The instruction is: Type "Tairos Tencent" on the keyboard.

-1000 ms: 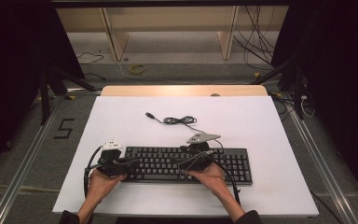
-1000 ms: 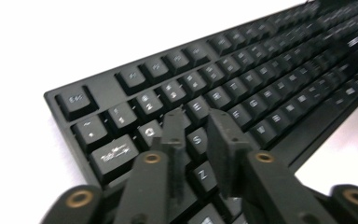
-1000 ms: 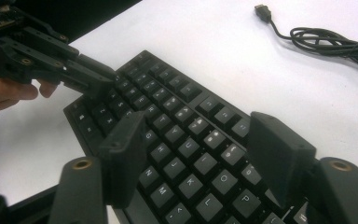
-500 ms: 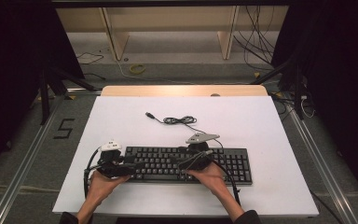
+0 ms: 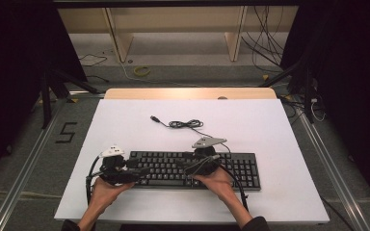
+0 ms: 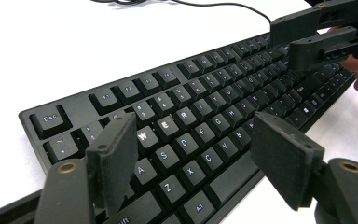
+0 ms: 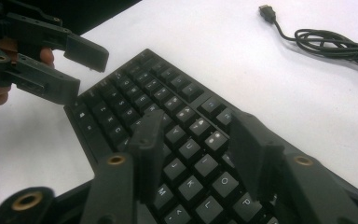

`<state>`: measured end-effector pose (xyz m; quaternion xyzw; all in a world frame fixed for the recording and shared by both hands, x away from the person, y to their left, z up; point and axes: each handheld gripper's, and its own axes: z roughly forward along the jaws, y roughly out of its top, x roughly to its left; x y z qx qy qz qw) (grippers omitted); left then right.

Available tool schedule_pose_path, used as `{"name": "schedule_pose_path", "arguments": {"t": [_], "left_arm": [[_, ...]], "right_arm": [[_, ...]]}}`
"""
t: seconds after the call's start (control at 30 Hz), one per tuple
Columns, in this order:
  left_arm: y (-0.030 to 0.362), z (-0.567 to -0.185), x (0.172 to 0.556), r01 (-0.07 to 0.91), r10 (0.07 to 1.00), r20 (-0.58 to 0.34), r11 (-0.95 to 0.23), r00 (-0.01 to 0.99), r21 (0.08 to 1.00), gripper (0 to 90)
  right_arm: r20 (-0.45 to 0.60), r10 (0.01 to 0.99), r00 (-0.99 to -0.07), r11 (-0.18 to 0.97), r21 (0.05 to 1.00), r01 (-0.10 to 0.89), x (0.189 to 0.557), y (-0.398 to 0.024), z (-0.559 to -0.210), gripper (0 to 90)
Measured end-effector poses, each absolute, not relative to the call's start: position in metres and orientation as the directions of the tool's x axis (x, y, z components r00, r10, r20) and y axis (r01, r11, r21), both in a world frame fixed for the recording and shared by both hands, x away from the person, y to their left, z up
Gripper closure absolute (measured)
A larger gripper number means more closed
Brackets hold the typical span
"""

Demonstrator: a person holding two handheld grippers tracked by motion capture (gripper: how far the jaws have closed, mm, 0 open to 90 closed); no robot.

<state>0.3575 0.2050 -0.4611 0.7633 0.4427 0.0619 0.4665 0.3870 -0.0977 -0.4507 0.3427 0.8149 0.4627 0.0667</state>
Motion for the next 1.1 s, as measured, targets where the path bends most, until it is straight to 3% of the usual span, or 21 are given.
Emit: {"name": "schedule_pose_path", "arguments": {"t": [0.13,0.53,0.77,1.1], "left_arm": [[0.205,-0.461,0.357,0.616,0.728,-0.325,-0.167,0.603,0.77,27.7],[0.205,-0.46,0.355,0.611,0.724,-0.327,-0.163,0.608,0.774,25.8],[0.204,-0.46,0.353,0.606,0.719,-0.329,-0.16,0.613,0.779,25.6],[0.205,-0.46,0.352,0.599,0.717,-0.326,-0.158,0.616,0.785,25.6]], "right_arm": [[0.197,0.617,-0.762,0.349,0.799,0.49,0.388,-0.097,-0.451,66.4],[0.178,0.618,-0.766,0.383,0.783,0.491,0.39,-0.091,-0.456,81.4],[0.158,0.639,-0.753,0.404,0.764,0.503,0.392,-0.089,-0.46,88.1],[0.133,0.639,-0.758,0.444,0.741,0.504,0.393,-0.082,-0.467,89.7]]}}
